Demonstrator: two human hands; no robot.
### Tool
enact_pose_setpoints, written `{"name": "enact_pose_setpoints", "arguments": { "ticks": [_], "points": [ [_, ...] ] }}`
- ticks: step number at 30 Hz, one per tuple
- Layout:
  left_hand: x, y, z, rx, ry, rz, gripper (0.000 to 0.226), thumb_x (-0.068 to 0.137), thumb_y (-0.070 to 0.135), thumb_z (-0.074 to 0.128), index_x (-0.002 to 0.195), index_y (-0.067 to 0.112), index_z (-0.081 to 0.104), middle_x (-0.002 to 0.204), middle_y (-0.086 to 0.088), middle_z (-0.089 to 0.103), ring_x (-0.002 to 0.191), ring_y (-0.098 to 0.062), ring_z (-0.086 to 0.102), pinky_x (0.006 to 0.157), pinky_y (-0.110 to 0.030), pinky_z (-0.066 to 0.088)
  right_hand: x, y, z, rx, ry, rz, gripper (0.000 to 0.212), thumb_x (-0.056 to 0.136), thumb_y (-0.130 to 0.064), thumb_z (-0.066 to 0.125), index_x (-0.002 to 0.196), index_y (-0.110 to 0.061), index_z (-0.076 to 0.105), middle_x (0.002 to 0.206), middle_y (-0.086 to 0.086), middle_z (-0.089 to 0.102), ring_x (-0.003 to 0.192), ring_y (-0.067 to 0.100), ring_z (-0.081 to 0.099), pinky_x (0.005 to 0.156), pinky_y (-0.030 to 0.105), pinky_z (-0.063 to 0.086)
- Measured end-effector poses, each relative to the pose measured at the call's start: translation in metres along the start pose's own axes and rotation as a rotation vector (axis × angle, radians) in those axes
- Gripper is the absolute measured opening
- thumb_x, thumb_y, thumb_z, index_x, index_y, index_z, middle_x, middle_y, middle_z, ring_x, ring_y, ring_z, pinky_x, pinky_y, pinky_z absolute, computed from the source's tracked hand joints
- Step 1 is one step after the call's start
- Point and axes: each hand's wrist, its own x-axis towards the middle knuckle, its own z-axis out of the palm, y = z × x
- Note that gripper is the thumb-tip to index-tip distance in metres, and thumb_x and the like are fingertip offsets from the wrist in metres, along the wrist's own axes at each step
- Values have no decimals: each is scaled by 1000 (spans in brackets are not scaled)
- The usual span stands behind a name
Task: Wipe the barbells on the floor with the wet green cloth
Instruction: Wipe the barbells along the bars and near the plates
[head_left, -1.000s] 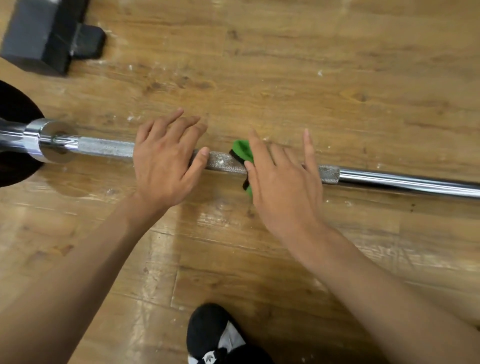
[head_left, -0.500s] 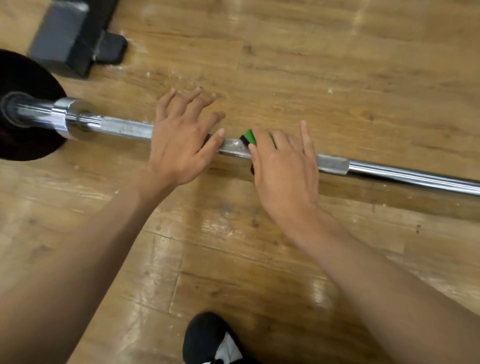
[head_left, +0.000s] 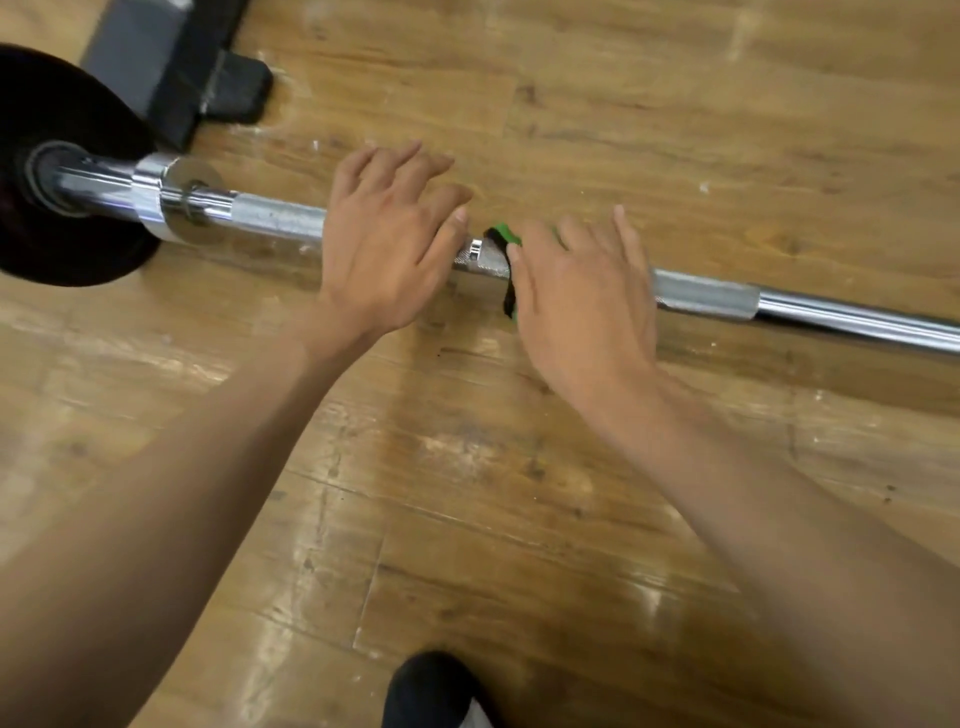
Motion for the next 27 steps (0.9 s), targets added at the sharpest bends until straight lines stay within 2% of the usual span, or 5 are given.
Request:
{"name": "enact_pose_setpoints", "arguments": {
  "ticks": [5,12,20,23,27],
  "points": [
    [-3,6,4,-17,43,-6,43,107,38,35,124,25,72,140,4,65,141,-24,48,115,-47,32,-39,72,-32,-49,70,118,35,102,-21,44,129,-18,66,114,12,67,107,38,60,123,52,25],
    [-3,4,4,12,27,-13,48,109,39,29,130,26,70,142,4,64,141,-24,48,112,-44,30,3,-23,11,49,42,-28,33,98,-19,51,124,-22,71,107,8,69,101,35,64,118,48,34],
    [-14,11,0,-12,44,-53,45,106,37,34,131,24,69,146,2,61,145,-24,44,113,-47,30,-59,91,-30,-100,101,35,40,103,-15,51,141,-21,61,124,16,64,116,37,59,123,53,26],
    [-20,18,-3,-18,48,-85,44,104,36,36,127,23,72,149,1,59,147,-25,43,112,-47,30,-52,51,-17,-15,145,133,41,95,-8,55,133,-15,68,114,18,66,109,38,60,118,53,32],
    [-32,19,-7,-8,40,-71,46,106,37,35,127,21,72,151,-3,58,146,-28,44,110,-44,29,-25,-25,9,101,102,-20,38,89,-7,62,125,-15,72,102,11,69,98,36,65,114,50,41]
  ]
}}
